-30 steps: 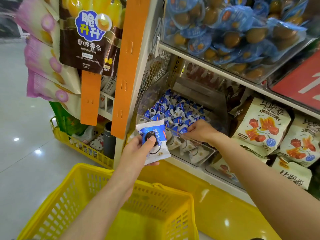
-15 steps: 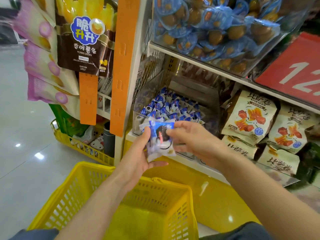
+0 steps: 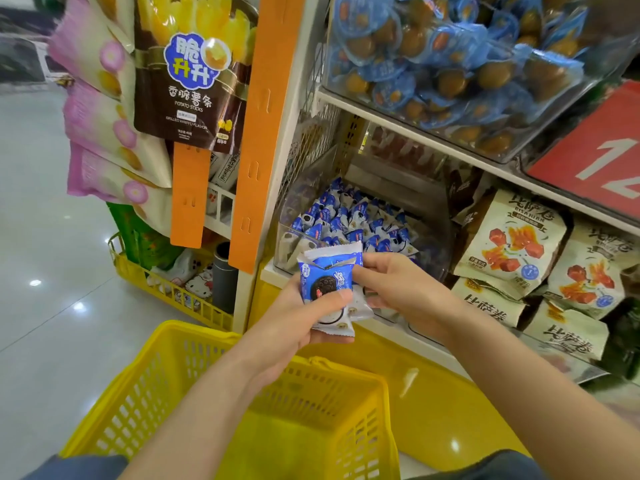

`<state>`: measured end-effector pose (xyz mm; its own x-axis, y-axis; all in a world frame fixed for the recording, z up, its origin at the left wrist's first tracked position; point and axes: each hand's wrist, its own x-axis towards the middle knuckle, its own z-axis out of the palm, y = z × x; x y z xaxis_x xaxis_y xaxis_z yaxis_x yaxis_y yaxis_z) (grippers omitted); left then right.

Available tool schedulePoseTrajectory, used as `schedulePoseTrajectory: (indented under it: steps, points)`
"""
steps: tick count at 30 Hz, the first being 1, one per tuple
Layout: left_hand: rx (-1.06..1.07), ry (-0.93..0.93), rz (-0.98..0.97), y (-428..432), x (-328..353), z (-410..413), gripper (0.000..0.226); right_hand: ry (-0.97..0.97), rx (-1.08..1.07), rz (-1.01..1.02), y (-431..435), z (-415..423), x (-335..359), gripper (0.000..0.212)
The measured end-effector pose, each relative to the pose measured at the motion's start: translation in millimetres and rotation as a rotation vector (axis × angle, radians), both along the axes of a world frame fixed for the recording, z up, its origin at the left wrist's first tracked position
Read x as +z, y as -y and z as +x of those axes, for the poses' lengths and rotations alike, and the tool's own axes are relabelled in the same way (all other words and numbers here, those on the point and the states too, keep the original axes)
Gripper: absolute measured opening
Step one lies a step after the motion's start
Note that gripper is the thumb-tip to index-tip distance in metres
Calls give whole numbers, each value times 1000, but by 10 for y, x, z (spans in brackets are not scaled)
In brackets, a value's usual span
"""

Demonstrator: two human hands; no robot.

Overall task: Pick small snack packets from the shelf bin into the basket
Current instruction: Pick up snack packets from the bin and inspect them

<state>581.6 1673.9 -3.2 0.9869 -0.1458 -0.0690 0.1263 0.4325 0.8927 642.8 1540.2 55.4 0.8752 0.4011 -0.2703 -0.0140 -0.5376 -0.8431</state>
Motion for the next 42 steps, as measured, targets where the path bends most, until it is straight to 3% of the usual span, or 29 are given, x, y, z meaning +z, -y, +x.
schedulePoseTrajectory:
  steps: [3,6,8,10,13,18,25,30,33,35,39,42]
  points:
    - [28,13,-39,-11,6,8,54,72,-31,91,39,52,66,18]
    - [95,-1,-58,-54,0,28,45,331,-219,118,154,295,152,13]
    - [135,-17,-54,-64,-8,50,42,677,-302,-127,253,524,153,12]
    - [169,-12,-57,-53,-2,70,40,796,-242,-471,312,700,89,19]
    - [201,-5,-71,-52,-1,84,37,513,-209,-717,306,875,-33,23]
    - [192,-16,-46,-40,-18,93,36,251,-64,-822,295,1068,-180,35]
    - [170,-39,-82,-8,3,97,31,213,44,-1024,232,1154,-268,43]
    - [178,-86,-31,12,-30,113,12,244,-90,-911,184,1095,-208,39]
    - [203,-51,80,-1,-60,111,14,561,-198,-540,143,841,-149,24]
    - [208,-34,125,0,-74,107,23,670,-151,-308,52,544,-117,21]
    - [244,-52,195,11,-88,90,28,469,5,-96,-108,66,-197,39]
    - [251,-71,242,11,-105,69,25,368,-13,56,-133,-37,-286,25]
